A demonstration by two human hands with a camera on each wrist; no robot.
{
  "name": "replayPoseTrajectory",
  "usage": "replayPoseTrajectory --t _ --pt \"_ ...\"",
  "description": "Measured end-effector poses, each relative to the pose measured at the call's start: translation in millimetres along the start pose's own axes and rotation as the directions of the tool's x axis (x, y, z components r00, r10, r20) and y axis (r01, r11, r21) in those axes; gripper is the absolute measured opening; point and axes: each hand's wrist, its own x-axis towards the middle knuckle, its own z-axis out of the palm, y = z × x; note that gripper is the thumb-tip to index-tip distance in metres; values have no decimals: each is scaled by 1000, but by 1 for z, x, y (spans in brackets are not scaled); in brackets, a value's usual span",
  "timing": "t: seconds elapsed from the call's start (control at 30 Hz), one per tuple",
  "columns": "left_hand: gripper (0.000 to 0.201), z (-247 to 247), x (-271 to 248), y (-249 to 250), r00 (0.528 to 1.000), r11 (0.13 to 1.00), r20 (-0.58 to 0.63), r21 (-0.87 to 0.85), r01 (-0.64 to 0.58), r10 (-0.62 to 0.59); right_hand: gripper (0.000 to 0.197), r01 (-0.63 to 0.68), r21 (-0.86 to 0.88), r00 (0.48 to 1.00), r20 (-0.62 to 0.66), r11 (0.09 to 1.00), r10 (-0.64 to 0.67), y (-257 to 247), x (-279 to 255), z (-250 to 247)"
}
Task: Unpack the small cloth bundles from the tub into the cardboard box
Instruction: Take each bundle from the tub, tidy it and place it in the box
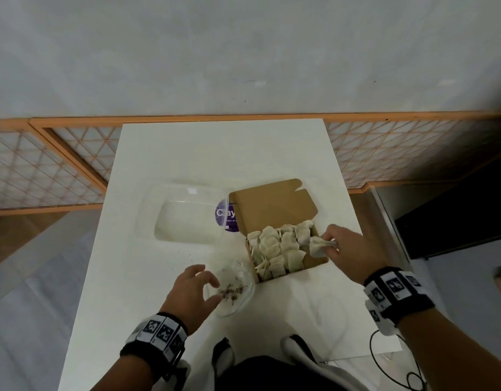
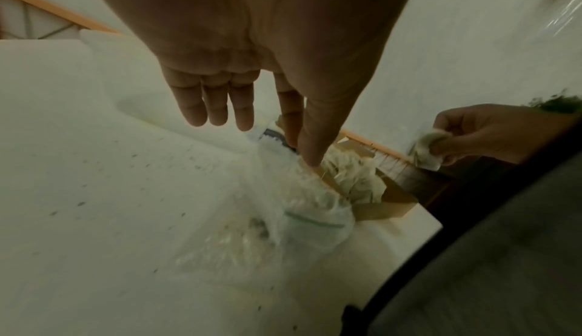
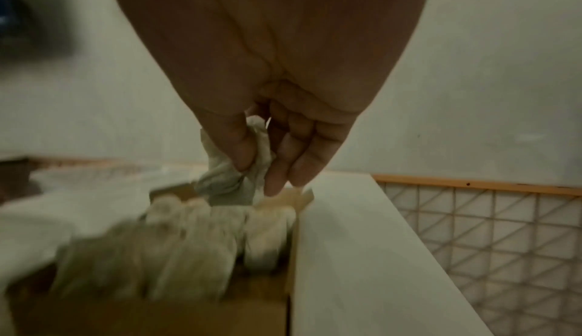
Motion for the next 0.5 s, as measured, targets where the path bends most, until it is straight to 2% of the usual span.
replayPoseTrajectory --t 0.17,0.27,0.37,0.5 --pt "31 9 0 -9 998 999 51 21 47 -48 9 -17 -203 986 159 979 50 17 37 43" --pt "44 11 1 -12 995 998 82 14 61 -62 13 2 -289 987 152 957 44 23 54 57" --pt "56 11 3 -14 992 997 95 -17 80 -78 15 21 -292 991 135 956 20 22 65 63" --pt "60 6 5 -12 991 996 99 -20 91 -88 7 19 -337 989 146 941 32 22 75 71"
